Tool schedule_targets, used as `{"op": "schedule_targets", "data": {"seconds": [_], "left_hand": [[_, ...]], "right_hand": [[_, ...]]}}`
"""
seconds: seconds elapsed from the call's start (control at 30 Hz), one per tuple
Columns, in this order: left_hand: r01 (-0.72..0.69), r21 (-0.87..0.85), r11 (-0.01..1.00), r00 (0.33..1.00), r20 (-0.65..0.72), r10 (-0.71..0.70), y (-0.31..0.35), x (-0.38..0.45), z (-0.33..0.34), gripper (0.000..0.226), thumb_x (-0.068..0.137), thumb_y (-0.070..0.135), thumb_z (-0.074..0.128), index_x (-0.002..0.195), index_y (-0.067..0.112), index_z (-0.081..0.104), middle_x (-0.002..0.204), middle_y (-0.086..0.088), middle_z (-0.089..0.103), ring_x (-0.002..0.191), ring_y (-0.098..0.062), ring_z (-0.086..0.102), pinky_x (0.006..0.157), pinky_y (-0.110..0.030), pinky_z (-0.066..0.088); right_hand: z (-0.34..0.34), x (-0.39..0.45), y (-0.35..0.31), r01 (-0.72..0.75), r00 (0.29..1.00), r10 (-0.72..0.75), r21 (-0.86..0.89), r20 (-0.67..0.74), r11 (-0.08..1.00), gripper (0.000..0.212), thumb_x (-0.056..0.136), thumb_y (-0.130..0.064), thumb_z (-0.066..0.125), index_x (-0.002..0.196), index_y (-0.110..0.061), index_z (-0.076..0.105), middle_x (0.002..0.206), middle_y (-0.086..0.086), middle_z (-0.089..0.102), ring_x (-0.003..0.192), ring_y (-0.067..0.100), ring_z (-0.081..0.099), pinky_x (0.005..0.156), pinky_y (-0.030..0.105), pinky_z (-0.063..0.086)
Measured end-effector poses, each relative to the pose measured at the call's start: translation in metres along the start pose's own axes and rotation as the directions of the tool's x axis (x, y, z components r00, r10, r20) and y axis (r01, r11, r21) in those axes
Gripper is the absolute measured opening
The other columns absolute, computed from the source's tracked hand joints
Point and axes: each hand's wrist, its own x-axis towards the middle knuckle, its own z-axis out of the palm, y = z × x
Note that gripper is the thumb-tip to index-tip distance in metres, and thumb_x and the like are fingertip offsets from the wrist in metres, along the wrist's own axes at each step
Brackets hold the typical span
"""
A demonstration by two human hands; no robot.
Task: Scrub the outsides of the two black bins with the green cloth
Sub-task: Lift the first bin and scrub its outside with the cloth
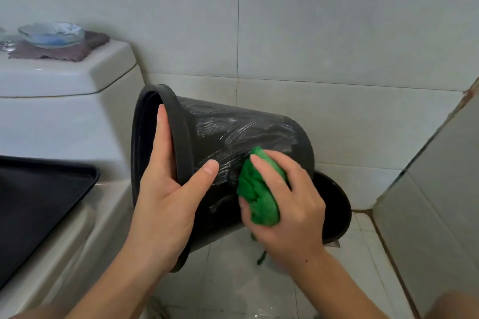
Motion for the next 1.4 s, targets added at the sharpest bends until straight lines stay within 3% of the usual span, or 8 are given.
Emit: {"op": "schedule_targets", "data": {"seconds": [0.1,0.27,0.47,0.67,0.83,0.93,1.1,1.4], "left_hand": [[-0.007,-0.010,1.000,1.000,-0.020,0.007,-0.001,0.002,-0.001,0.090,0.076,0.036,0.064,0.155,0.038,0.021,0.150,0.014,0.048,0.136,-0.008,0.047,0.117,-0.044,0.031],[-0.013,-0.001,1.000,1.000,-0.016,0.013,-0.004,-0.005,0.009,0.088,0.080,0.035,0.061,0.155,0.039,0.016,0.151,0.021,0.044,0.137,0.000,0.043,0.118,-0.038,0.029],[0.025,-0.016,1.000,0.998,-0.049,-0.026,-0.012,-0.003,0.015,0.082,0.083,0.026,0.062,0.150,0.046,0.018,0.147,0.023,0.047,0.133,0.003,0.046,0.118,-0.035,0.033],[0.009,0.005,1.000,1.000,-0.022,-0.008,-0.013,-0.011,0.022,0.076,0.088,0.020,0.052,0.149,0.042,0.013,0.140,0.040,0.044,0.131,0.014,0.041,0.107,-0.010,0.033],[0.060,0.055,0.997,0.990,-0.129,-0.052,-0.012,-0.012,0.022,0.065,0.100,0.014,0.053,0.144,0.044,0.017,0.104,0.064,0.042,0.109,0.038,0.037,0.087,0.009,0.028],[0.062,0.052,0.997,0.993,-0.104,-0.056,-0.014,-0.011,0.019,0.066,0.090,0.028,0.052,0.143,0.051,0.020,0.119,0.059,0.042,0.122,0.030,0.035,0.099,0.003,0.028],[0.038,0.077,0.996,0.999,-0.026,-0.036,-0.012,-0.018,0.025,0.065,0.090,0.024,0.046,0.139,0.053,0.015,0.147,0.032,0.037,0.132,0.018,0.036,0.104,-0.002,0.029],[0.110,-0.027,0.994,0.986,-0.121,-0.112,-0.018,-0.009,0.018,0.068,0.086,0.032,0.048,0.146,0.052,0.023,0.133,0.044,0.045,0.128,0.018,0.041,0.114,-0.022,0.029]], "right_hand": [[-0.002,0.000,0.008,0.079,0.997,-0.078,-0.030,0.007,0.996,0.050,0.083,-0.028,0.066,0.130,-0.019,0.053,0.124,0.014,0.063,0.110,0.025,0.062,0.092,0.032,0.052],[0.002,0.007,0.031,-0.373,0.924,0.375,0.042,-0.073,0.927,0.051,0.082,-0.035,0.060,0.129,-0.014,0.060,0.122,0.003,0.062,0.110,0.014,0.059,0.089,0.034,0.052],[0.007,-0.011,-0.022,0.066,0.998,-0.062,0.159,-0.033,0.985,0.045,0.084,-0.026,0.066,0.123,-0.003,0.059,0.125,0.010,0.064,0.117,0.021,0.061,0.097,0.034,0.050],[-0.002,0.010,0.009,-0.211,0.975,0.220,0.172,-0.035,0.962,0.047,0.078,-0.026,0.067,0.123,-0.009,0.063,0.118,-0.002,0.064,0.109,0.015,0.061,0.095,0.031,0.050],[0.004,-0.004,-0.027,0.130,0.991,-0.127,0.257,-0.031,0.957,0.038,0.080,-0.015,0.070,0.116,-0.002,0.067,0.123,0.010,0.066,0.114,0.022,0.063,0.094,0.038,0.051],[0.000,-0.003,-0.009,0.185,0.981,-0.193,0.241,0.007,0.953,0.042,0.078,-0.013,0.071,0.118,-0.004,0.065,0.122,0.009,0.066,0.112,0.022,0.064,0.094,0.038,0.052],[-0.002,0.013,0.009,-0.125,0.992,0.126,0.206,0.010,0.971,0.041,0.081,-0.020,0.066,0.119,-0.006,0.065,0.117,-0.005,0.062,0.110,0.014,0.060,0.099,0.024,0.045],[0.003,-0.001,0.000,0.125,0.989,-0.140,0.236,0.048,0.964,0.038,0.083,-0.016,0.066,0.119,-0.004,0.065,0.121,0.008,0.067,0.113,0.022,0.063,0.095,0.040,0.050]]}}
